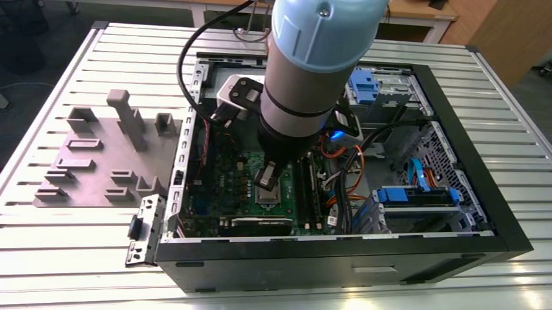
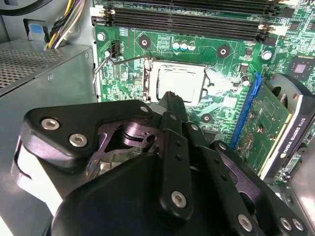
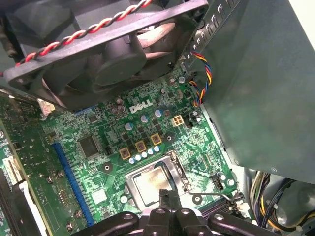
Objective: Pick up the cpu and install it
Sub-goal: 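Close the cpu cover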
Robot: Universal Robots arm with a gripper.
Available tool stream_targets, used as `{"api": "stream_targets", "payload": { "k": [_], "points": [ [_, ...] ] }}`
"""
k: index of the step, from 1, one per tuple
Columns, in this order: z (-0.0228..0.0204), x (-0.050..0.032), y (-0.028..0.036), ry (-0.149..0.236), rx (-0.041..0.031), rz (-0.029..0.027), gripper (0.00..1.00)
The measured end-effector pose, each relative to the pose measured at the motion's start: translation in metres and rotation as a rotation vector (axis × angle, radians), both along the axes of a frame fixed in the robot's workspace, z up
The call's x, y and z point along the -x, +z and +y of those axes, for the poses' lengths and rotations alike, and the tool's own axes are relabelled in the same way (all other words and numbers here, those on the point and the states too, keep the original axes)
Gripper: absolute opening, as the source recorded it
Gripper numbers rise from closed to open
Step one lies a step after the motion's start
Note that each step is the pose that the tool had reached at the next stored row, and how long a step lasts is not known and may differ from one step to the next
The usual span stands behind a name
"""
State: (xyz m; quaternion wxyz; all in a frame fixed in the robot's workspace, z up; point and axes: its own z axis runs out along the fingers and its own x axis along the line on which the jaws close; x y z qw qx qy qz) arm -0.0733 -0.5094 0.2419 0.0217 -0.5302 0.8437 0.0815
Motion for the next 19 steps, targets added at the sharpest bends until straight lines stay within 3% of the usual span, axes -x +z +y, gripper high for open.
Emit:
{"api": "stream_targets", "payload": {
  "k": [10, 19],
  "points": [
    [0.0, -0.0001, -0.0001, 0.0, 0.0, 0.0, 0.11],
    [0.0033, -0.0097, -0.0011, 0.0, -0.002, 0.0, 0.11]
  ]
}}
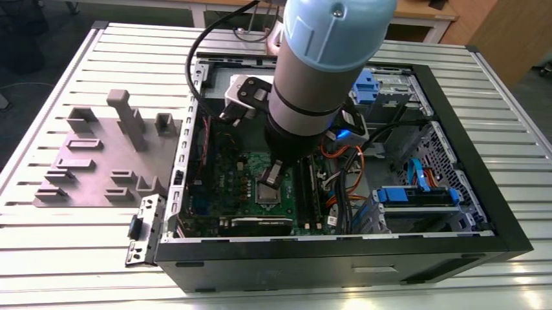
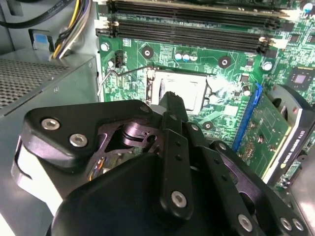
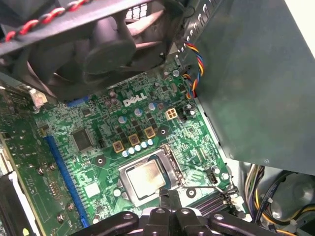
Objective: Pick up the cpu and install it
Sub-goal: 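Close the cpu cover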
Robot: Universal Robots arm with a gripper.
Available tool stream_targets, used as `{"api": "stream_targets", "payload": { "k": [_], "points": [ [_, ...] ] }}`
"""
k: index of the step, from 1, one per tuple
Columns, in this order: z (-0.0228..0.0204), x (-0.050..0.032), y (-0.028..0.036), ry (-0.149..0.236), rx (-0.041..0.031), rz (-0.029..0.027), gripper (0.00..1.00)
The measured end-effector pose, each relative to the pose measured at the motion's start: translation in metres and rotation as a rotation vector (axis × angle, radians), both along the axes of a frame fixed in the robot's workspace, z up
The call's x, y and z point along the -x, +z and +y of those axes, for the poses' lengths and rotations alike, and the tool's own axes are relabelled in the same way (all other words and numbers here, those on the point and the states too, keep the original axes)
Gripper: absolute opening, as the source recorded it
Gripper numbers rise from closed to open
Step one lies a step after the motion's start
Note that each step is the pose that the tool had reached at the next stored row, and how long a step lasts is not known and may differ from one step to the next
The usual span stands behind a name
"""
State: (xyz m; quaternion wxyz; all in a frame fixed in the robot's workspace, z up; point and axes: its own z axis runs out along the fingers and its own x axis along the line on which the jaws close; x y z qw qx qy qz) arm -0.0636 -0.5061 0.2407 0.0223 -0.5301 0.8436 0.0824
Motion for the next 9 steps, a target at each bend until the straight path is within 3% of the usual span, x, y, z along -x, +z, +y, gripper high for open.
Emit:
{"api": "stream_targets", "payload": {
  "k": [5, 9],
  "points": [
    [0.0026, -0.0012, -0.0007, 0.0, -0.0066, -0.0001, 0.11],
    [0.0027, -0.0012, -0.0007, 0.0, -0.0068, 0.0, 0.11]
  ]
}}
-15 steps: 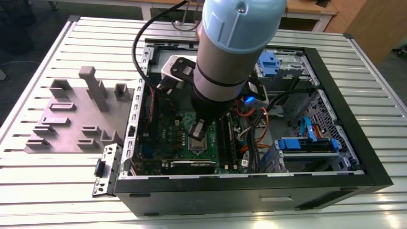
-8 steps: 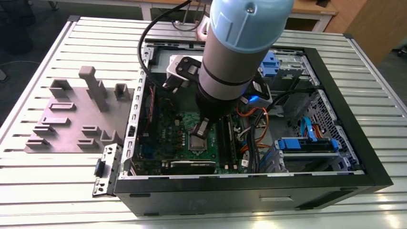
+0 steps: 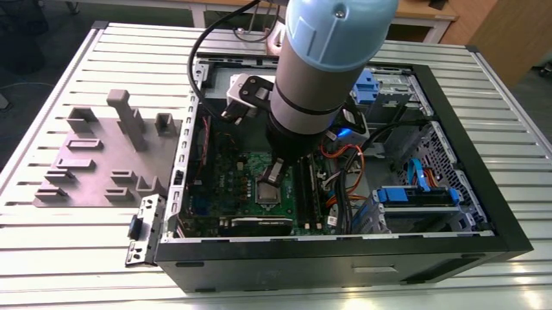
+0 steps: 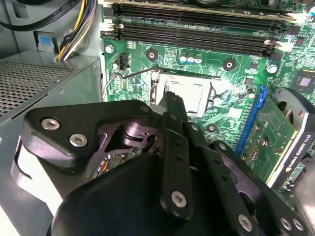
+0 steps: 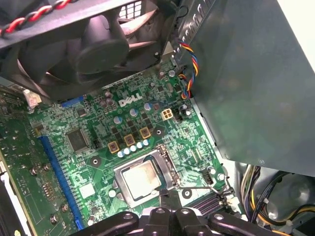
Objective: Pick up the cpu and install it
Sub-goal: 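Close the cpu cover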
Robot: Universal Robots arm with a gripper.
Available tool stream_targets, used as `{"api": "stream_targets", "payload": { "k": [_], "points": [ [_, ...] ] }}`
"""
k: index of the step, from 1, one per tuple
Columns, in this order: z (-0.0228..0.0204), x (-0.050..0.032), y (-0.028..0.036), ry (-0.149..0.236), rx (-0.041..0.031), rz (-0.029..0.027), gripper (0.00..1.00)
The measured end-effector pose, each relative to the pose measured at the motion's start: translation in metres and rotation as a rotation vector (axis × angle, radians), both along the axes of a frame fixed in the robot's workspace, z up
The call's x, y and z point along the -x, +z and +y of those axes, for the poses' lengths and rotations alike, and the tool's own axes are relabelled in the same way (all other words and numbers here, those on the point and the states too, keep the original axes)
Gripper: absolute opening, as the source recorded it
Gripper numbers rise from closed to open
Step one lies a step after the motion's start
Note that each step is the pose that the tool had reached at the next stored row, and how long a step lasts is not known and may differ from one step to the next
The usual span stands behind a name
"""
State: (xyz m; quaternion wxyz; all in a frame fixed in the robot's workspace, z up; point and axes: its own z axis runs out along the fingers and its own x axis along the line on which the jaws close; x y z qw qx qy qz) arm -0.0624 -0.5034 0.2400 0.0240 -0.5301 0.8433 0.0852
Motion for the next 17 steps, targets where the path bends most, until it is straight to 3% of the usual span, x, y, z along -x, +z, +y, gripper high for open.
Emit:
{"api": "stream_targets", "payload": {
  "k": [8, 13, 15, 17],
  "points": [
    [0.0002, 0.0, 0.0, 0.0, 0.0, -0.0001, 0.11],
    [0.0038, -0.001, -0.0001, 0.002, -0.0021, 0.0, 0.11],
    [0.0045, -0.0012, -0.0003, 0.003, -0.0172, -0.0002, 0.11],
    [0.0046, -0.0018, -0.0002, 0.004, -0.0441, -0.0001, 0.11]
  ]
}}
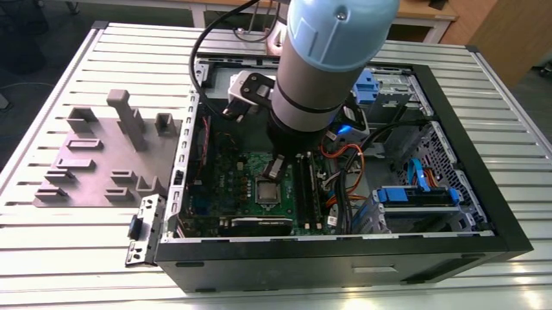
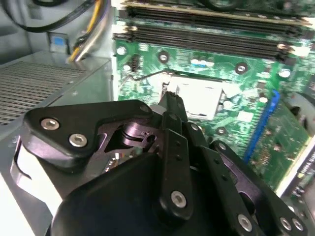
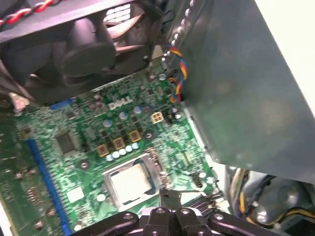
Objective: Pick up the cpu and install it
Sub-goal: 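Close the cpu cover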
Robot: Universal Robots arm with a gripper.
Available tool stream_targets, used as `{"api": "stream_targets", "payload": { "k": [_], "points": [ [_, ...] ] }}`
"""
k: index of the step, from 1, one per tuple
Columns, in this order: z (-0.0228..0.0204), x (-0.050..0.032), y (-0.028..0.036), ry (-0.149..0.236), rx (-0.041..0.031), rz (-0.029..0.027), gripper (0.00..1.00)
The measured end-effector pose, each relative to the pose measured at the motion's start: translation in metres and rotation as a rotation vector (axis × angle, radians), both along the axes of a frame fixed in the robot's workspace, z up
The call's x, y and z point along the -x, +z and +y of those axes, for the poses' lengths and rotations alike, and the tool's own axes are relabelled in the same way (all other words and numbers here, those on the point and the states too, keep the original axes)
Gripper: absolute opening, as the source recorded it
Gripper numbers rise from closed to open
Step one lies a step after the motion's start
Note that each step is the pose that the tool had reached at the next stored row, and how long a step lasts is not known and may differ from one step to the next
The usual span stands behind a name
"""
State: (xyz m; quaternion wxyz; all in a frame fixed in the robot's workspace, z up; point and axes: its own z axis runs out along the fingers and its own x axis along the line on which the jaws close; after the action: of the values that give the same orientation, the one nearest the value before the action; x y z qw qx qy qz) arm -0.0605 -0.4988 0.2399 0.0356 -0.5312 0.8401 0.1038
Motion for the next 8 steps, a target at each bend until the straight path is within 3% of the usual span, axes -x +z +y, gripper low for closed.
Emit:
{"api": "stream_targets", "payload": {
  "k": [1, 2, 8],
  "points": [
    [0.0001, -0.0006, 0.0, 0.0, -0.0134, 0.0001, 0.11],
    [0.0006, -0.0013, 0.0, 0.001, -0.0164, -0.0001, 0.11],
    [0.0045, -0.0045, 0.0, 0.005, -0.0176, -0.0001, 0.11]
  ]
}}
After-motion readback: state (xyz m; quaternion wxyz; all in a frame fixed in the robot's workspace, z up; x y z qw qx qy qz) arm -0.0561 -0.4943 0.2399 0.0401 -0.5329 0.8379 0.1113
